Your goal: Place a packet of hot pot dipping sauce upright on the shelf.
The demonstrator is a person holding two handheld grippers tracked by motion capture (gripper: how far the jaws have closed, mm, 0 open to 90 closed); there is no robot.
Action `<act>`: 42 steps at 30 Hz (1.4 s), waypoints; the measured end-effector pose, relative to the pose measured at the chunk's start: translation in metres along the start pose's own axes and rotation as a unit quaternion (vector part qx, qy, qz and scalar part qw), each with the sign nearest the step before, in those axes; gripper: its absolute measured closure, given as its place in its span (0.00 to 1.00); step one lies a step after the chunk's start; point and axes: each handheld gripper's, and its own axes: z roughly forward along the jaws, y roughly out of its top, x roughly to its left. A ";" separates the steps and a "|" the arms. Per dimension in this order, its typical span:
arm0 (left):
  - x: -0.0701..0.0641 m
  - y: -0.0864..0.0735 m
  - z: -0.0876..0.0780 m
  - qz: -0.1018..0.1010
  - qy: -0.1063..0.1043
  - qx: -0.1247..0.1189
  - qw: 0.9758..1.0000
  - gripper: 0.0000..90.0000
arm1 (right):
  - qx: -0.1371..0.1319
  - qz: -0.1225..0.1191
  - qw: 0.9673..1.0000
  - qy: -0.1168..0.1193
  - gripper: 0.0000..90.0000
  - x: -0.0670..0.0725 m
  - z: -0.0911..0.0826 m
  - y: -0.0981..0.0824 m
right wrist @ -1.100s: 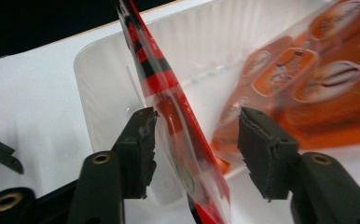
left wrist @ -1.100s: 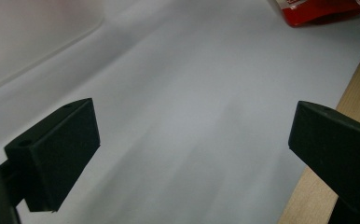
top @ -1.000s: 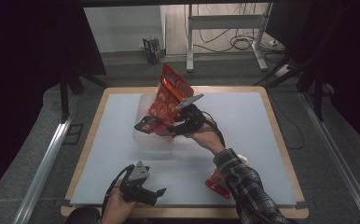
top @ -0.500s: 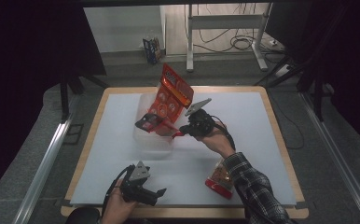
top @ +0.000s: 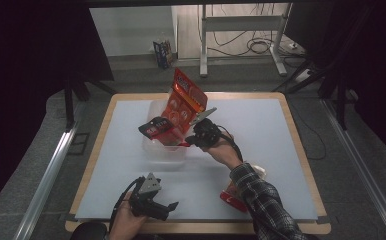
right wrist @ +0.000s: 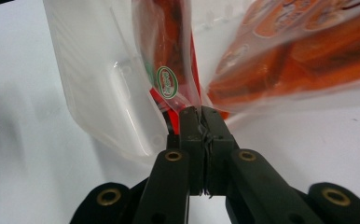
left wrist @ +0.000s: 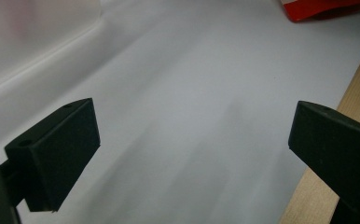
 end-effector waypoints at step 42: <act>-0.001 0.000 0.003 0.007 0.003 0.010 1.000 0.02 | -0.044 0.027 0.999 -0.015 0.47 0.008 -0.009 -0.003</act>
